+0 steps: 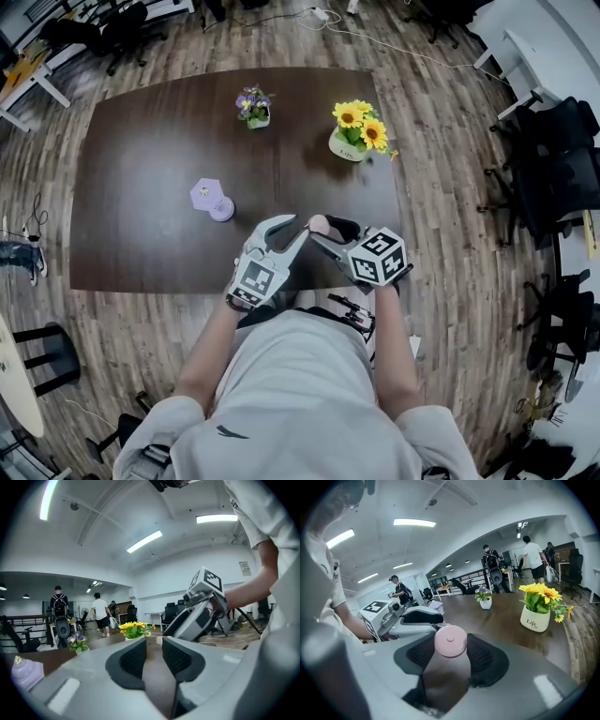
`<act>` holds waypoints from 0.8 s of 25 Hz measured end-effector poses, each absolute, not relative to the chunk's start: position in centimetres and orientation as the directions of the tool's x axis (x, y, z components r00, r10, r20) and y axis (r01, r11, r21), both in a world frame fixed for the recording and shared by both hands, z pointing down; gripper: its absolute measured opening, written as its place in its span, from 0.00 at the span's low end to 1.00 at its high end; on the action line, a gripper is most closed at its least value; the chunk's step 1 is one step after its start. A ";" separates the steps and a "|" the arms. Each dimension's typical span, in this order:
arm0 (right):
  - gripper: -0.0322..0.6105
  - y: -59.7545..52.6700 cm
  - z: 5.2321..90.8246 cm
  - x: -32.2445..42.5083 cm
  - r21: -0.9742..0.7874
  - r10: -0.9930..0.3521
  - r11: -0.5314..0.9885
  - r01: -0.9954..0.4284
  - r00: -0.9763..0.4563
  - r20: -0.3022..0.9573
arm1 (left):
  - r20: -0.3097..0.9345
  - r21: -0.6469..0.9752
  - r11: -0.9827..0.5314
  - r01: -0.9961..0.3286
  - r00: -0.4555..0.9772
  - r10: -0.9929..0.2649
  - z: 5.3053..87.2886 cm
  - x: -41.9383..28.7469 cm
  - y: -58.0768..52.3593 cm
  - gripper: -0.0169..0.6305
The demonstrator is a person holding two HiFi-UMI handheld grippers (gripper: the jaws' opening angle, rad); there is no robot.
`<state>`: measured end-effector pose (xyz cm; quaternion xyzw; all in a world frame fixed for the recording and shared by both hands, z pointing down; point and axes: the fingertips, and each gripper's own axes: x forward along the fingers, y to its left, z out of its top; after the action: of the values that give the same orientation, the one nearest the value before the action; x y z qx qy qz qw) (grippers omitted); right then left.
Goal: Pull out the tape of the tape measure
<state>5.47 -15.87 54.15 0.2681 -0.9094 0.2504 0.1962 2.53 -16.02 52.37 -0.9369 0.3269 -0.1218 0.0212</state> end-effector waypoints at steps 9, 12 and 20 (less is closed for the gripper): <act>0.38 -16.1 53.8 4.2 -0.307 -0.365 0.767 -0.564 -0.776 0.514 | 0.202 -0.089 -0.801 -0.592 0.777 -0.597 52.3 2.5 -15.4 0.05; 0.38 -16.1 53.8 4.0 -0.296 -0.366 0.771 -0.564 -0.773 0.518 | 0.203 -0.090 -0.800 -0.594 0.775 -0.598 52.4 2.2 -15.5 0.05; 0.38 -16.8 54.4 5.2 -0.268 -0.417 0.733 -0.626 -0.724 0.550 | 0.207 -0.054 -0.751 -0.658 0.728 -0.653 52.9 -0.2 -16.6 0.04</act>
<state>5.18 -16.78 54.39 0.2895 -0.9010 0.2235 0.2332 -0.17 -16.57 52.89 -0.9295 0.3528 -0.1072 -0.0114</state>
